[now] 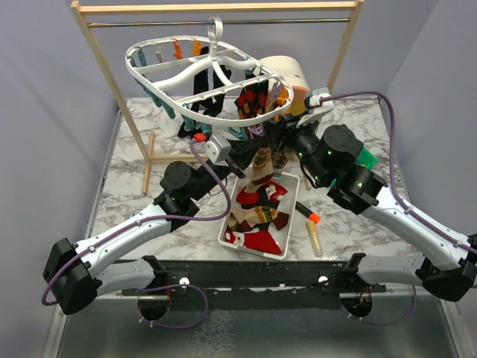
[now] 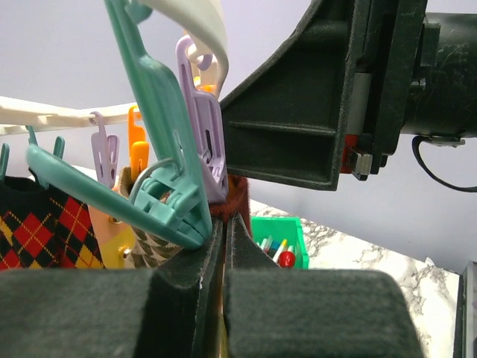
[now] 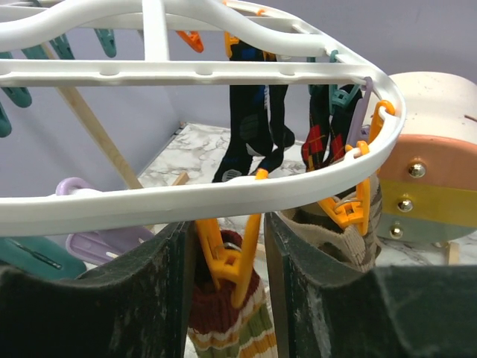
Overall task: Clip the socks to the hanger
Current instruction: Clamp the sock onto the hanger.
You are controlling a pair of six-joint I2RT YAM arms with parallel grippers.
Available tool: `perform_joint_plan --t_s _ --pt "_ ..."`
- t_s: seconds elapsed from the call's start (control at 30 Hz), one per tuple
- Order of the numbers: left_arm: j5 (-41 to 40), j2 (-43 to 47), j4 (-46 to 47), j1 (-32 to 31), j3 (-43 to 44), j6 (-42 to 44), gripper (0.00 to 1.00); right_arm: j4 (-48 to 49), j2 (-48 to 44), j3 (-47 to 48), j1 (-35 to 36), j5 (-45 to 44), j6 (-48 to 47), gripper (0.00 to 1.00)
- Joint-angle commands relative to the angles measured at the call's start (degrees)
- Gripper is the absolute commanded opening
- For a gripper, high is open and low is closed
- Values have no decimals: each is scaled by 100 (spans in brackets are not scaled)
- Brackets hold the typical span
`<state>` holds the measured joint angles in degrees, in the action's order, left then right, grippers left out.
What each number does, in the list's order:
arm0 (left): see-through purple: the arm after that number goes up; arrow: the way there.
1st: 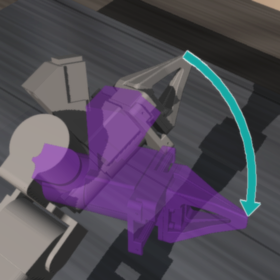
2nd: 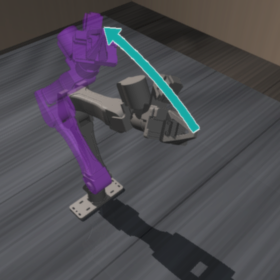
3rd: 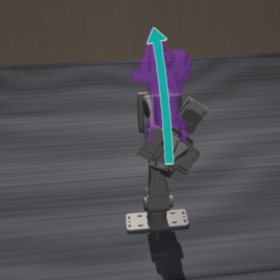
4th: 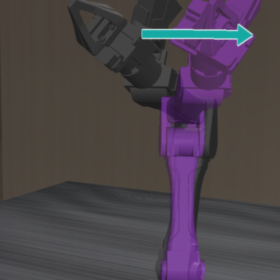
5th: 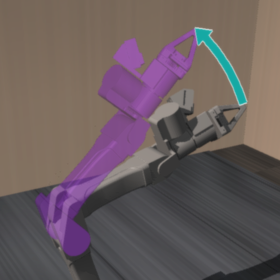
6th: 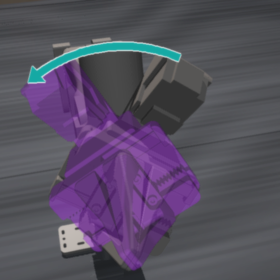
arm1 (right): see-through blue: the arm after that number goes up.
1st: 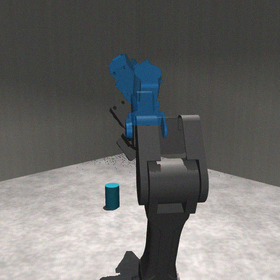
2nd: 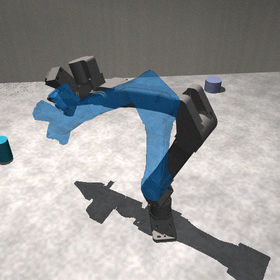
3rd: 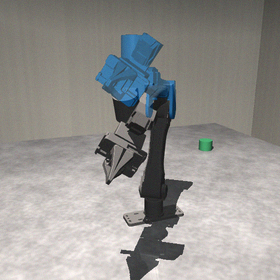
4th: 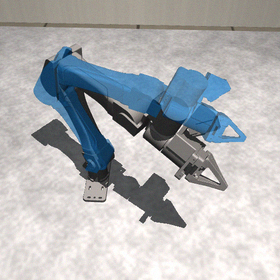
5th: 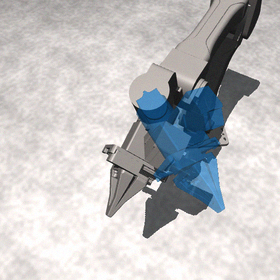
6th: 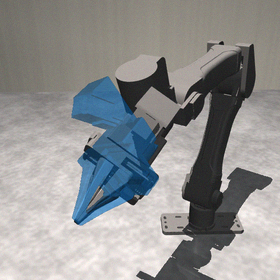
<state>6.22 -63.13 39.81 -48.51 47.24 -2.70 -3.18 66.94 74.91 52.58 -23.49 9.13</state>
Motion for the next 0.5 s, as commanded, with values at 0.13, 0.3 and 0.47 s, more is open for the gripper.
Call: perform_joint_plan --t_s 0.13,0.3,0.47 --pt "92 -40 167 -30 63 -32 0 -172 -221 -116 51 -24 11 56" --pt "92 -59 175 -29 72 -33 0 -217 -316 -109 51 -25 19 61" --pt "84 -82 176 -27 70 -38 0 -284 -390 -102 51 -7 52 67"
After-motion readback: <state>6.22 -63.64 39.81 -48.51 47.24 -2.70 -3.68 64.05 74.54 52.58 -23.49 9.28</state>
